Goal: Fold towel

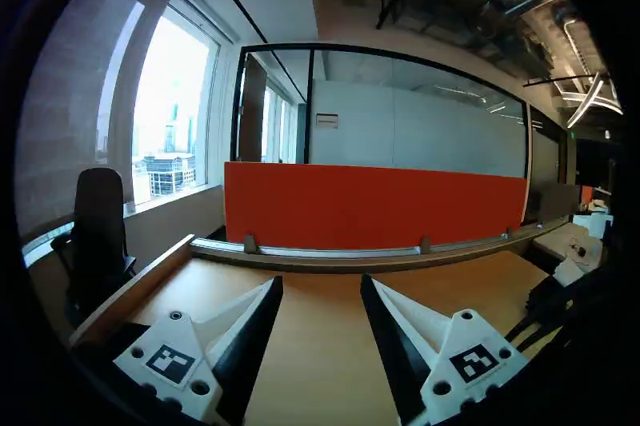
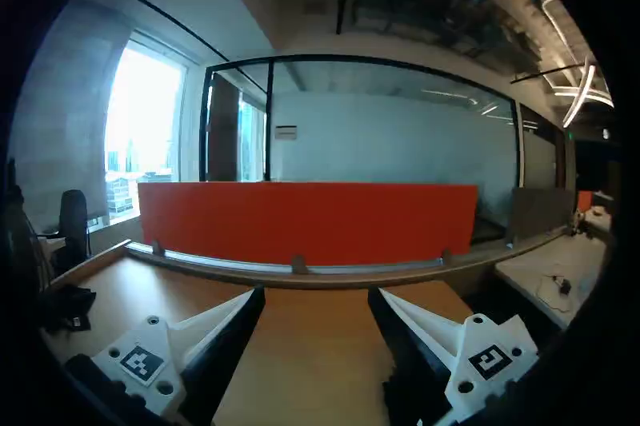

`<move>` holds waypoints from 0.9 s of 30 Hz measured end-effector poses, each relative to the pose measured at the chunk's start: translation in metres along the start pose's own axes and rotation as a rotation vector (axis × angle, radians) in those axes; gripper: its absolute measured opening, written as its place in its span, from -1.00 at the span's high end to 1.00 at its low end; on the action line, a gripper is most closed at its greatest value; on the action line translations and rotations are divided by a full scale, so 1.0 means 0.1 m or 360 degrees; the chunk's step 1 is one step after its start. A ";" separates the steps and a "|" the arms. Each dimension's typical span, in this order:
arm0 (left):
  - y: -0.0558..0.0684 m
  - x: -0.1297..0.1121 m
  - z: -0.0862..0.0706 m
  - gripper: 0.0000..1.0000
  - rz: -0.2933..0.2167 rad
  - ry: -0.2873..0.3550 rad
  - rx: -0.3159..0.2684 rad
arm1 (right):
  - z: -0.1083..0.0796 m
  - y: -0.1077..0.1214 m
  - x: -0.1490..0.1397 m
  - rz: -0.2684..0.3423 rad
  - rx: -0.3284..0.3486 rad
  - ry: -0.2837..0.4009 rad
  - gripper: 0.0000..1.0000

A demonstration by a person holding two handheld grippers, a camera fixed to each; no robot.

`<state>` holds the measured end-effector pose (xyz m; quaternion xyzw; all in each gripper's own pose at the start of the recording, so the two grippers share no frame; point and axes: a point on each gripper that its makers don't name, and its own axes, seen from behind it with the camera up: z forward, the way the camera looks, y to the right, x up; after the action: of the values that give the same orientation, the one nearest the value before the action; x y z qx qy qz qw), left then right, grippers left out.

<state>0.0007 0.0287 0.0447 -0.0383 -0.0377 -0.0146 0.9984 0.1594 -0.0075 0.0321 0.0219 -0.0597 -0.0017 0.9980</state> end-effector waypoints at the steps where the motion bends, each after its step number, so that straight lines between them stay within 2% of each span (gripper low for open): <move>1: 0.00 0.00 0.00 -0.42 0.0005 0.0006 0.0002 | 0.00 -0.02 0.01 0.0011 0.0004 -0.0001 -1.00; 14: 0.04 -0.19 -0.07 -0.42 0.0114 0.0077 -0.0021 | -0.15 -0.23 0.13 0.0046 0.0034 0.0007 -1.00; 27: -0.05 -0.66 -0.15 -0.42 0.0106 0.0153 0.0014 | -0.32 -0.24 0.03 0.0095 0.0000 0.0041 -0.99</move>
<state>-0.0641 0.0245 0.0247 -0.0344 0.0115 0.0169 0.9992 0.1660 -0.0304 0.0000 0.0203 -0.0475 0.0284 0.9983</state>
